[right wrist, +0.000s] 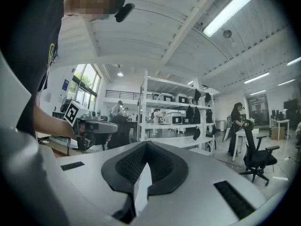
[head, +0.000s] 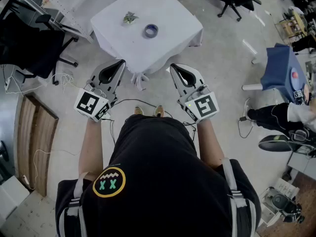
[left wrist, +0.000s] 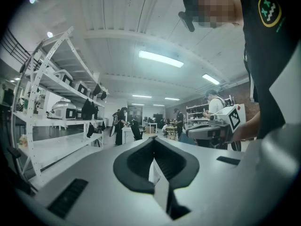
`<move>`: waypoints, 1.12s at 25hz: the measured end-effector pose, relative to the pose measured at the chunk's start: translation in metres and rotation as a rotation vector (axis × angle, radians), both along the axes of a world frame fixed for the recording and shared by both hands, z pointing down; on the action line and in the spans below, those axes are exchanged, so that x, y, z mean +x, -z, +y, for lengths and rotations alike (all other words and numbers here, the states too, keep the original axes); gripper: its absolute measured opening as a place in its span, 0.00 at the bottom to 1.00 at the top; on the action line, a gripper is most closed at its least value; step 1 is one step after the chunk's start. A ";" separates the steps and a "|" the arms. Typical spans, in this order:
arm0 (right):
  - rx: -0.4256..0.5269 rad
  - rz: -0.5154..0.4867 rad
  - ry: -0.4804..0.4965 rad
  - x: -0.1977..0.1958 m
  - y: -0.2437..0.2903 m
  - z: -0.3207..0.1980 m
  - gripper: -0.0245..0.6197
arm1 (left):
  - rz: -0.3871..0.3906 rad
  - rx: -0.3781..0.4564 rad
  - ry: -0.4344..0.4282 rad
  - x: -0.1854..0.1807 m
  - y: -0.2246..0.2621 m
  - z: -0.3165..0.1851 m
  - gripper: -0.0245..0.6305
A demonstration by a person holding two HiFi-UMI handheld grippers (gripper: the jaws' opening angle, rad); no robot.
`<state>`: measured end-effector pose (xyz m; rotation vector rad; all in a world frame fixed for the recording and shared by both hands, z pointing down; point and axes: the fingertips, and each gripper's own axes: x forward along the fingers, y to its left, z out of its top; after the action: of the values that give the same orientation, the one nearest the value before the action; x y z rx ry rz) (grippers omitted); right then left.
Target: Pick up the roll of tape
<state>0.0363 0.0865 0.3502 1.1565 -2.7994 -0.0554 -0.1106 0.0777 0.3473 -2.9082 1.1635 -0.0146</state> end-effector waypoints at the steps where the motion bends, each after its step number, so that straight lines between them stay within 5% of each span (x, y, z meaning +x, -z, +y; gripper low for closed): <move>1: 0.001 0.000 0.000 0.000 0.000 -0.001 0.07 | -0.001 0.000 0.000 0.000 0.000 -0.001 0.06; 28: -0.023 0.000 -0.013 0.004 -0.014 -0.012 0.07 | -0.013 -0.008 -0.003 0.004 -0.003 -0.005 0.06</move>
<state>0.0402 0.0744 0.3637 1.1695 -2.7850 -0.0215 -0.1066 0.0728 0.3501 -2.9118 1.1605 -0.0380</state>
